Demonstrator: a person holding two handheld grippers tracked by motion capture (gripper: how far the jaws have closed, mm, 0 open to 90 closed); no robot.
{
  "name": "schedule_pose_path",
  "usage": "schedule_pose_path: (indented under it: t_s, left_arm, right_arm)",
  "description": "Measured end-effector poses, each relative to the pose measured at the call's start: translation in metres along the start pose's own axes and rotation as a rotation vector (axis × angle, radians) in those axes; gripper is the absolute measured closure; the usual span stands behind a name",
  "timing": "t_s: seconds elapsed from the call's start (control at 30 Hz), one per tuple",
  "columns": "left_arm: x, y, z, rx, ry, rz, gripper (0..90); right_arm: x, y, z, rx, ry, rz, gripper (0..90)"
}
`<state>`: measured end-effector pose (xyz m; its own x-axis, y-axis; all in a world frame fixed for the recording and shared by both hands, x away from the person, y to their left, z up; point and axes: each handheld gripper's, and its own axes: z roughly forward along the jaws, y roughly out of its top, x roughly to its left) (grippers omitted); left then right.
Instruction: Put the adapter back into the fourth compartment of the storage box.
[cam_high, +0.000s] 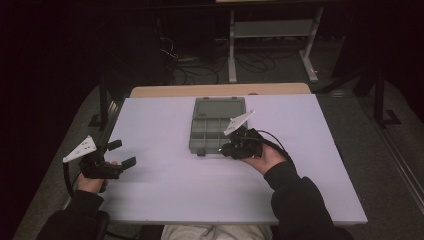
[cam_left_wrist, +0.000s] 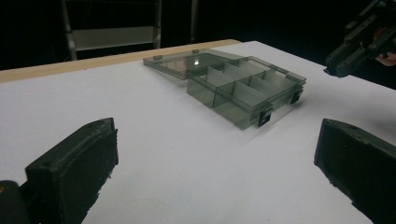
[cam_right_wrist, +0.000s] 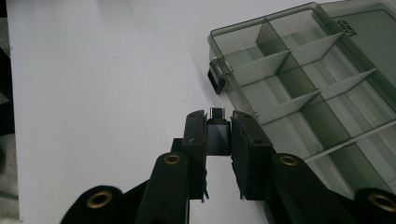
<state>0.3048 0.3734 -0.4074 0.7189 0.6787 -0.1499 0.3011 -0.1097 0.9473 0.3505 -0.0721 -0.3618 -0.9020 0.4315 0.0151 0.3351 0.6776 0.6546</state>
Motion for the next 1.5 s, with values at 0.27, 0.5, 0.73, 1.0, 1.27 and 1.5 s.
schedule_pose_path:
  t_s: [0.27,0.5,0.73,1.0,1.27,1.5]
  left_arm:
    - [0.0,0.0,0.0,0.0,0.001,-0.001,0.0]
    - [0.0,0.0,0.0,-0.002,0.0,-0.002,0.0]
    - [0.0,0.0,0.0,-0.002,0.001,-0.002,0.0]
    - [0.001,0.0,0.0,-0.003,0.003,-0.001,0.0]
    - [0.001,0.0,0.0,-0.003,0.004,-0.001,0.0]
    - [0.001,0.0,-0.001,-0.002,0.006,0.002,0.0]
  right_arm:
    - [-0.007,0.009,-0.002,0.007,-0.009,-0.005,75.0]
    - [-0.016,0.011,-0.005,0.013,-0.021,0.01,75.0]
    - [-0.023,0.012,-0.006,0.02,-0.034,0.015,75.0]
    - [-0.029,0.015,-0.008,0.014,-0.057,0.01,75.0]
    - [-0.04,0.014,-0.007,0.004,-0.068,0.03,75.0]
    - [-0.053,0.015,-0.004,0.019,-0.078,0.05,75.0]
